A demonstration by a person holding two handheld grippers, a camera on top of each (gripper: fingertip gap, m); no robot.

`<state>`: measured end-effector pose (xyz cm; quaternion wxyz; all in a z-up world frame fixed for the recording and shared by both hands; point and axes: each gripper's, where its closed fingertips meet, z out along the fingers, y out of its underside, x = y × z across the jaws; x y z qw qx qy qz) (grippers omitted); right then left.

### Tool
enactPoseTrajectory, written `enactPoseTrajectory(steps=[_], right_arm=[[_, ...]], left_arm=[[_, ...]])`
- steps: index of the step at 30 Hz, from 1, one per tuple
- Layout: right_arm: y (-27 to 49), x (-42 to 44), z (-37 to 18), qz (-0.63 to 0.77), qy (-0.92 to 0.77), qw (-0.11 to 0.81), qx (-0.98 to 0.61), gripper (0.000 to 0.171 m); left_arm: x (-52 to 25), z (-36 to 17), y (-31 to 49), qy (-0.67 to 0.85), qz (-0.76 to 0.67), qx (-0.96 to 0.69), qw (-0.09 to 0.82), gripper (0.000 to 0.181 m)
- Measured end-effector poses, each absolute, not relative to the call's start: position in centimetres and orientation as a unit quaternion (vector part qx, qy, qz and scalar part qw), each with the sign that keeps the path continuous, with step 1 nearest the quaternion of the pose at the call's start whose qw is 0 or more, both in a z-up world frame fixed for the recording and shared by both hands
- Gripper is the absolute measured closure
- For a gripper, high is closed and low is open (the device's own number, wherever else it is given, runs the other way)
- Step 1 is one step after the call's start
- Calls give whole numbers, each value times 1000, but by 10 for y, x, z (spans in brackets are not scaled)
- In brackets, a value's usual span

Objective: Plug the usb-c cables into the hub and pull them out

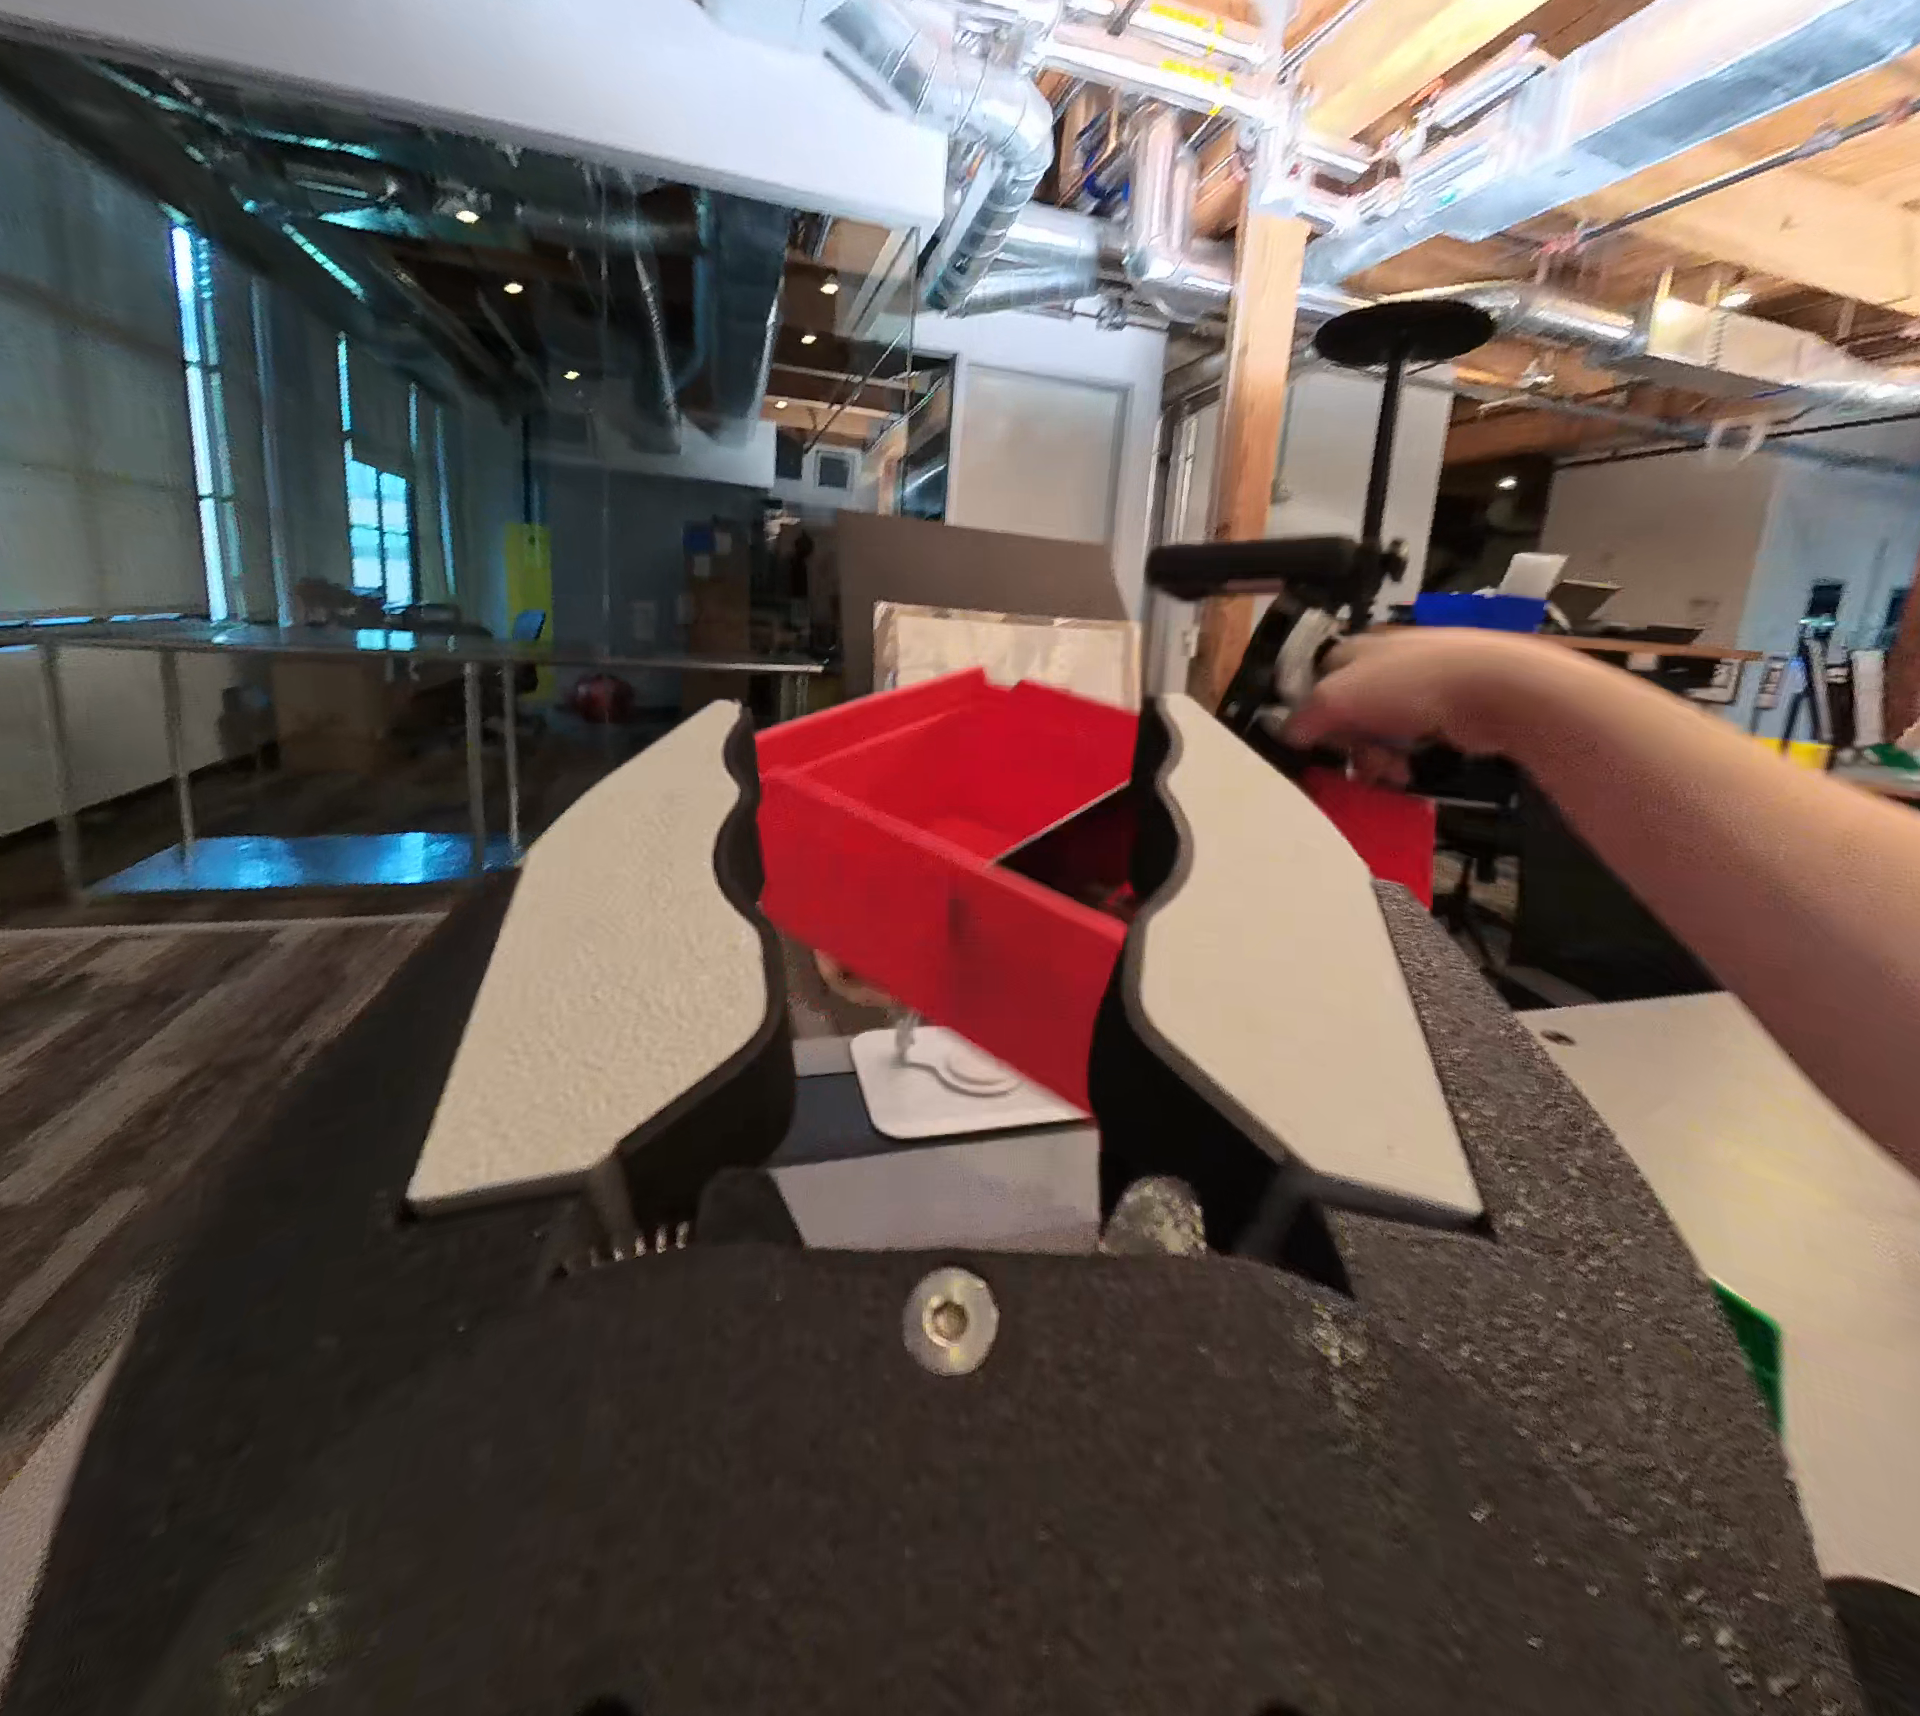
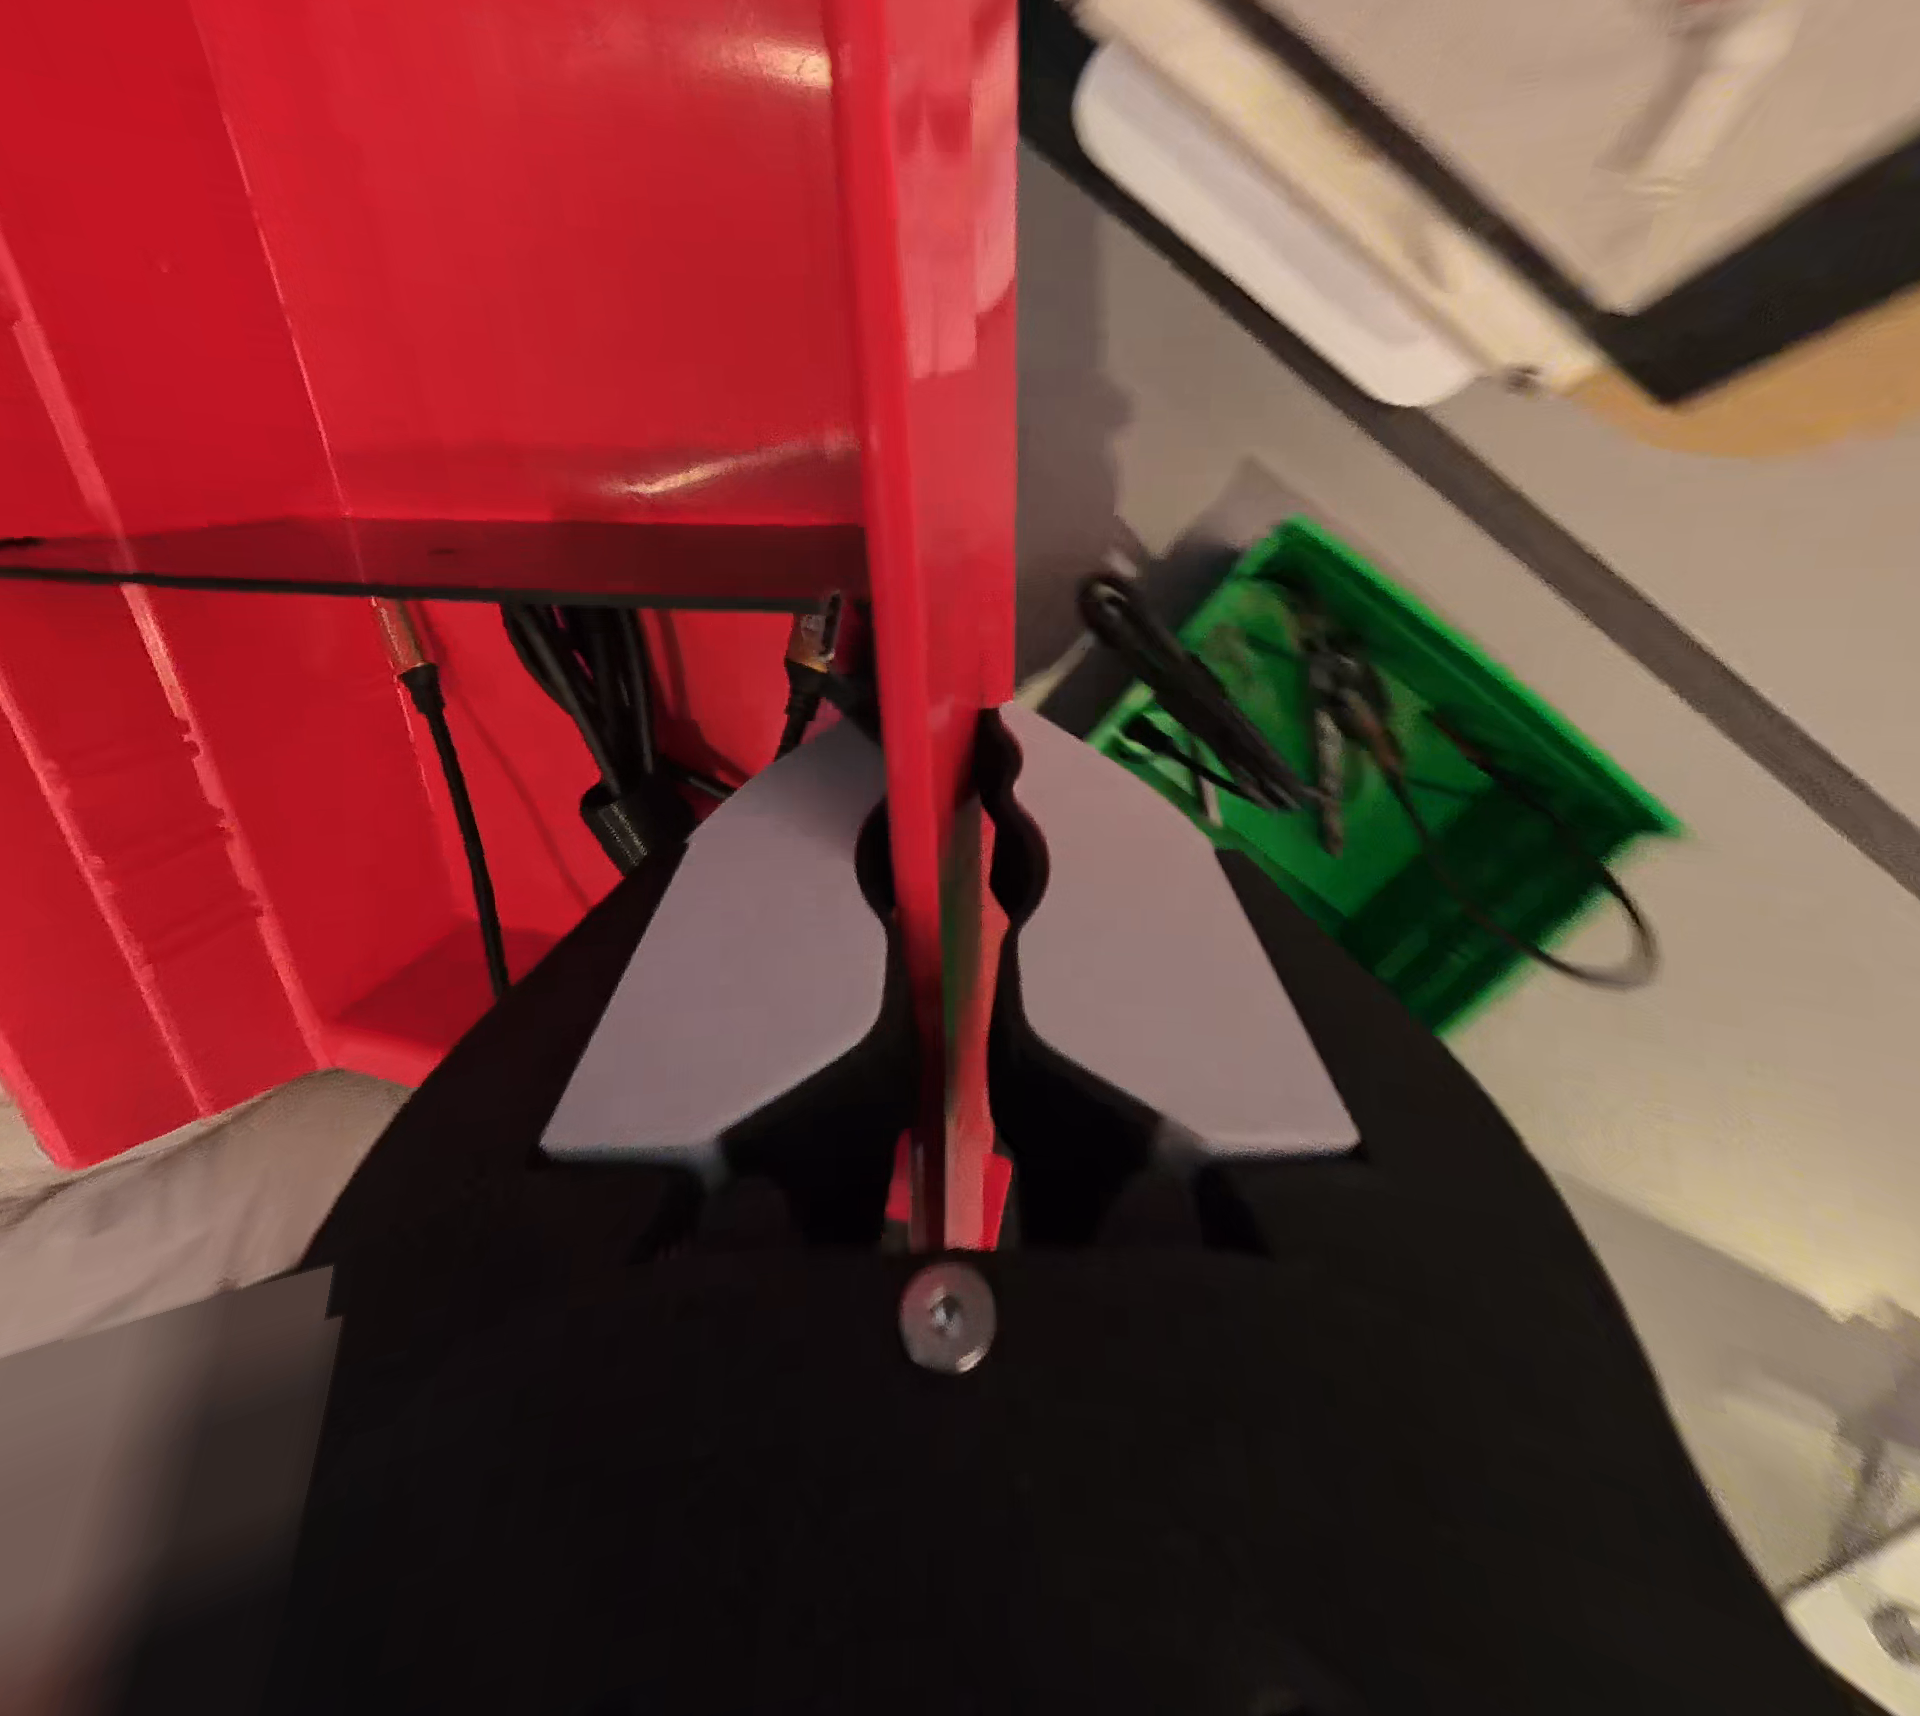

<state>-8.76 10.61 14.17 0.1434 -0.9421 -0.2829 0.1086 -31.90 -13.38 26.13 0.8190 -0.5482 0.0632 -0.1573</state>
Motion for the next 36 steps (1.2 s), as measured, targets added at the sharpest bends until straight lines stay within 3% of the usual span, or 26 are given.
enactPoseTrajectory(steps=[4,9,12,20,27,31,36], right_arm=[[98,17,210,107,-198,191,-955,159],[66,155,222,105,-73,201,-971,160],[37,234,196,83,-6,185,-979,159],[-49,387,72,43,126,113,-985,159],[-95,426,-22,38,145,25,-988,159],[-95,421,-44,58,136,22,-989,159],[-79,406,-58,57,104,30,-992,159]], left_arm=[[-285,261,-142,133,-175,-544,810,112],[-191,195,-103,290,-203,-665,658,111],[-146,151,-59,322,-164,-719,593,112],[-39,-4,15,363,-228,-832,352,119],[-25,-71,30,382,-151,-869,277,105],[-22,-81,26,391,-165,-873,240,109],[-37,-84,24,401,-158,-876,218,128]])
